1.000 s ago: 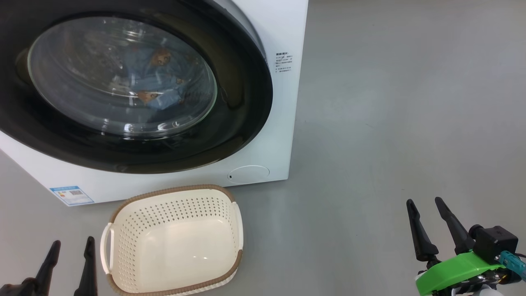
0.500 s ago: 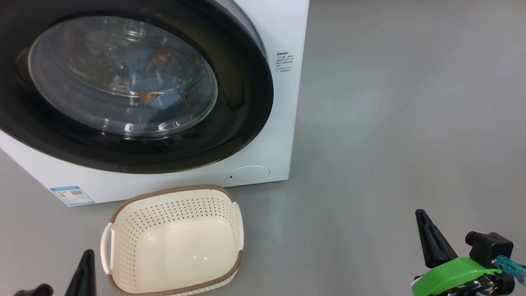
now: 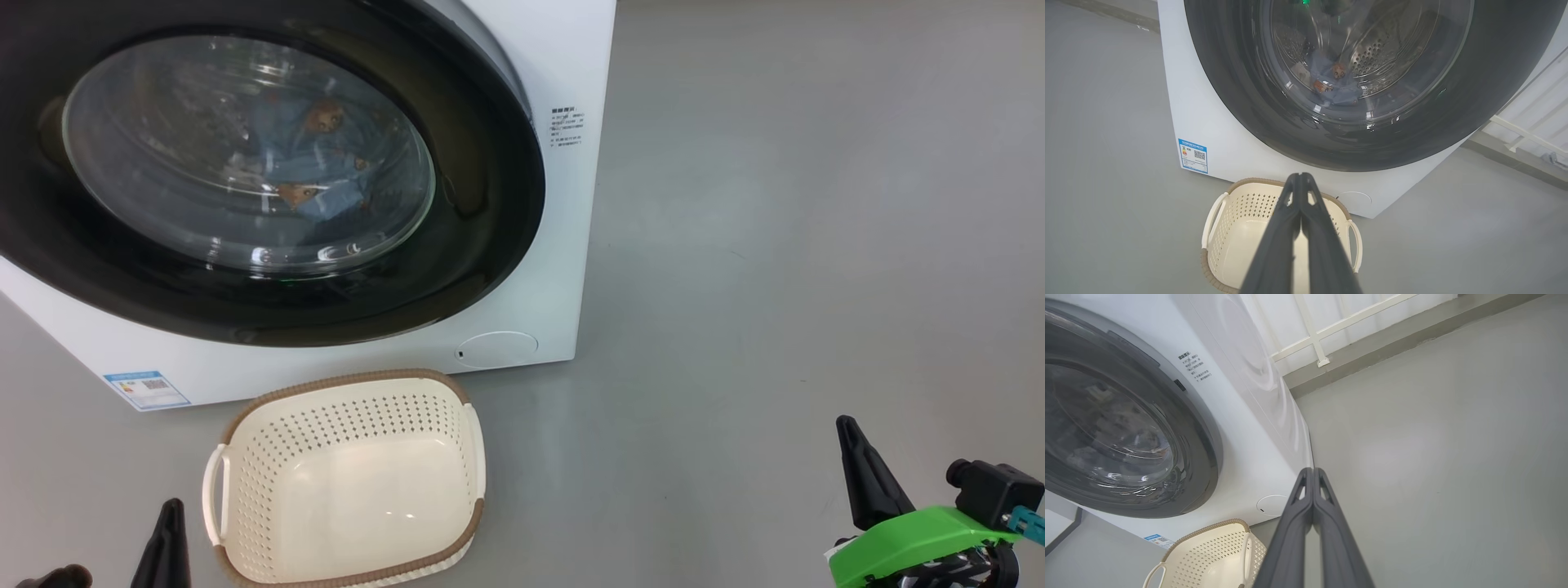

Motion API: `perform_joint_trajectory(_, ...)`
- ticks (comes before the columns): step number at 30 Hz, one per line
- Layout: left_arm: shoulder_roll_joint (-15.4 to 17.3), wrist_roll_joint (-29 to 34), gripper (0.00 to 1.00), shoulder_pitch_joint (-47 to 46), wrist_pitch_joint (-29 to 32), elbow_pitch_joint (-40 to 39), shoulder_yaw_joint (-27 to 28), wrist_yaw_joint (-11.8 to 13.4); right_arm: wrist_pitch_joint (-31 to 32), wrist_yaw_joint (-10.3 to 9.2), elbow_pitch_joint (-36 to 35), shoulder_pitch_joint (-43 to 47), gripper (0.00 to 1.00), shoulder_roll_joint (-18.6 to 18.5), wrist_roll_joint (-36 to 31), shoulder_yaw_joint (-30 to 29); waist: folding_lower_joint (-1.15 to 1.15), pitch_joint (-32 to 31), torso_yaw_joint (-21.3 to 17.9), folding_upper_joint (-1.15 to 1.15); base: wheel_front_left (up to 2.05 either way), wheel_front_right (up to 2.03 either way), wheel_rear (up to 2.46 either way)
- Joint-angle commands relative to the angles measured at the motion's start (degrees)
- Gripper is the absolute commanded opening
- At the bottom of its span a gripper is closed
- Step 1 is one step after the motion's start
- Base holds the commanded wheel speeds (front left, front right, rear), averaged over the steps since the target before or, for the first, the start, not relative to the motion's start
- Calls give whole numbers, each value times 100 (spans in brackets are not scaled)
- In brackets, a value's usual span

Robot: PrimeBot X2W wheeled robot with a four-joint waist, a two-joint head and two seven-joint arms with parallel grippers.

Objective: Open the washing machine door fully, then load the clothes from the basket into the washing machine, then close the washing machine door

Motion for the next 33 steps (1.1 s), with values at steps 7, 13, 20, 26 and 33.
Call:
perform_joint_trajectory(7,47,-496,0,-281,159,-88,131,27,138,1,-152,-156,0,-5,521,-77,0,-19,9,-1,0,0,0)
perform_joint_trajectory(13,9,-831,0,-348,259,-72,155,47,239,2,-159,-186,0,19,864,-123,0,-34,17,-1,0,0,0)
perform_joint_trajectory(20,-30,-1170,0,-413,360,-60,180,68,340,2,-167,-217,0,44,1212,-169,0,-50,24,-1,0,0,0)
perform_joint_trajectory(26,-68,-1509,0,-477,462,-51,205,91,442,2,-175,-248,0,68,1560,-214,0,-65,31,-1,0,0,0)
perform_joint_trajectory(33,-113,-1905,0,-552,580,-41,234,119,559,3,-184,-284,0,95,1967,-266,0,-83,39,-1,0,0,0)
